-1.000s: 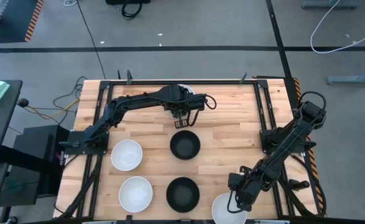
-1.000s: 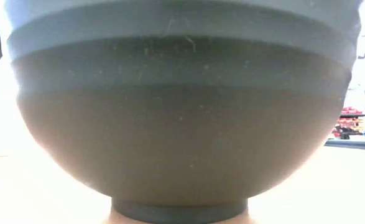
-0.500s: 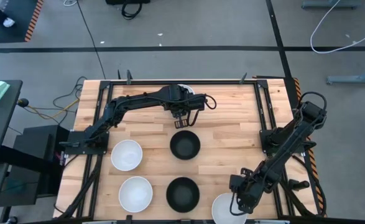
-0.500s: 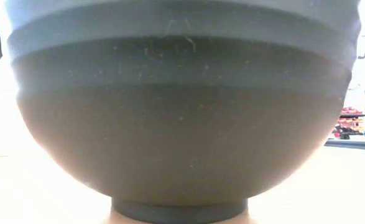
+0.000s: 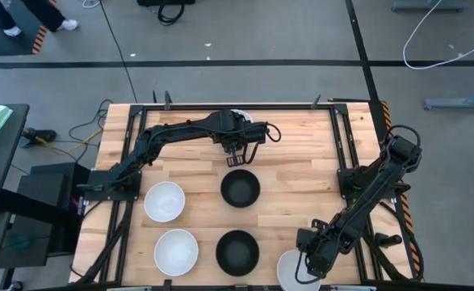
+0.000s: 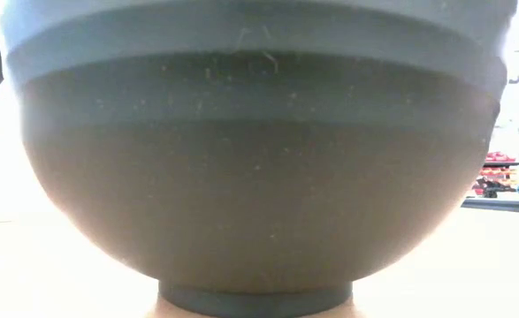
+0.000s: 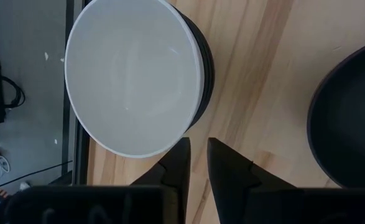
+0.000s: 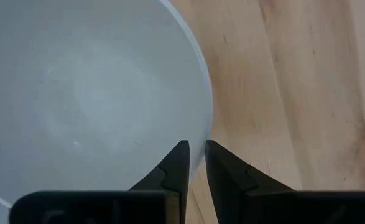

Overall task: Nest bowls inside each other
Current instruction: Stack the white bowl on top of the stacked white bowls

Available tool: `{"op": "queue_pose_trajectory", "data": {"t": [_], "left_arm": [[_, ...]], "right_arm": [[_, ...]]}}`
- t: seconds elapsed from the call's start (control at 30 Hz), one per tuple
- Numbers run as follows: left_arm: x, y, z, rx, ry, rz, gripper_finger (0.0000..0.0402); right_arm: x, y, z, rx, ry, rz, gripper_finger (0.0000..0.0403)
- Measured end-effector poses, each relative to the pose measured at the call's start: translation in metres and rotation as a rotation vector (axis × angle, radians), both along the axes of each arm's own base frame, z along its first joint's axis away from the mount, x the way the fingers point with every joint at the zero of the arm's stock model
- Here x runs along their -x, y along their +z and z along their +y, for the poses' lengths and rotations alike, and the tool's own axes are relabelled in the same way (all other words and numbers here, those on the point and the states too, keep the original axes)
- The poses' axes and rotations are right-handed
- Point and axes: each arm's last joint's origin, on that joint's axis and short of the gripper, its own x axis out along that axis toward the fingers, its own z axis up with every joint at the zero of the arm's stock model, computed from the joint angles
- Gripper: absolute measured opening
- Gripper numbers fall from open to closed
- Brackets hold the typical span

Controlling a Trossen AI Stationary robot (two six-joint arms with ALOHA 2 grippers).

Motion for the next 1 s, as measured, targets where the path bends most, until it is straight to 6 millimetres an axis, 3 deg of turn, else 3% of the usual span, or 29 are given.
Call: {"op": "queue_pose_trajectory", "data": {"t": [1.0], "left_arm": [[0.0000,0.0000,0.0002,0.000,0.001,0.000,0.0056]], "right_arm": [[0.0015,-0.0001,-0.0013,0.002,-0.017,0.024,0.0060]]}}
